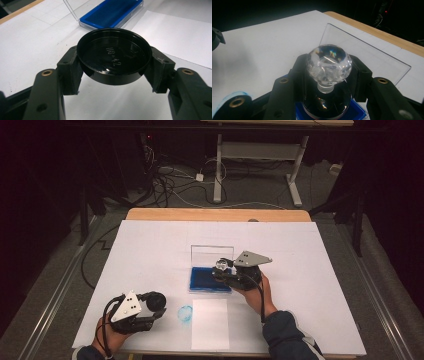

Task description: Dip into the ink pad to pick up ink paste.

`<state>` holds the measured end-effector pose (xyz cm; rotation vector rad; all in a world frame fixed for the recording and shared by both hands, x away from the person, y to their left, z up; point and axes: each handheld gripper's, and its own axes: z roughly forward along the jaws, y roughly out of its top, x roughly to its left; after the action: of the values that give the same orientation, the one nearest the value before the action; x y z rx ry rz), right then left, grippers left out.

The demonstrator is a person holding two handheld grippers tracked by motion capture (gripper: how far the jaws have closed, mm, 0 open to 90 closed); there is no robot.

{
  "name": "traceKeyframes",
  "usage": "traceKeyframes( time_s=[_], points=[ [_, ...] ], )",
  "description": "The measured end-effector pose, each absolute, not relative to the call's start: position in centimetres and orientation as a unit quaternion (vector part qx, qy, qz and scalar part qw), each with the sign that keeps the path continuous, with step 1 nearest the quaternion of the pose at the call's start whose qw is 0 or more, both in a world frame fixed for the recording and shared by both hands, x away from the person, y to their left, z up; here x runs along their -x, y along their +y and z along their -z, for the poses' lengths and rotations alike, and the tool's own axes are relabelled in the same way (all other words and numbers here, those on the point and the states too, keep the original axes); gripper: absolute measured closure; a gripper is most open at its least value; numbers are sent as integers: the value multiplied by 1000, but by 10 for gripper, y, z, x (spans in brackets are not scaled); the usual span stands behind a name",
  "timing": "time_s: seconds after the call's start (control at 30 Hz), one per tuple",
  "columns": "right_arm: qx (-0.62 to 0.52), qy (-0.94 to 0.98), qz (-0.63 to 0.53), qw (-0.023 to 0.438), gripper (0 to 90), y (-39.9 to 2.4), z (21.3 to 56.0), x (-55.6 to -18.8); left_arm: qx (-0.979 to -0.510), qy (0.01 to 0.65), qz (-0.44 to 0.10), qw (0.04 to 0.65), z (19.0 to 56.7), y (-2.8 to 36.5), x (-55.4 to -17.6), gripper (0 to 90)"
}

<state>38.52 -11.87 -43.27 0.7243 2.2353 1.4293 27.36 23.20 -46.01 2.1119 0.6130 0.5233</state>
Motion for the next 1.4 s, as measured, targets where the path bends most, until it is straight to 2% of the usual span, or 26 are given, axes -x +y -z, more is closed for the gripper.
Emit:
traceKeyframes(
  time_s=[0.57,1.4],
  points=[
    [-260,797,-508,198,566,-119,433,-384,-843,247,-211,429,459,233,-274,362],
    [-242,795,-523,192,566,-128,422,-361,-842,249,-207,431,460,234,-277,363]
  ],
)
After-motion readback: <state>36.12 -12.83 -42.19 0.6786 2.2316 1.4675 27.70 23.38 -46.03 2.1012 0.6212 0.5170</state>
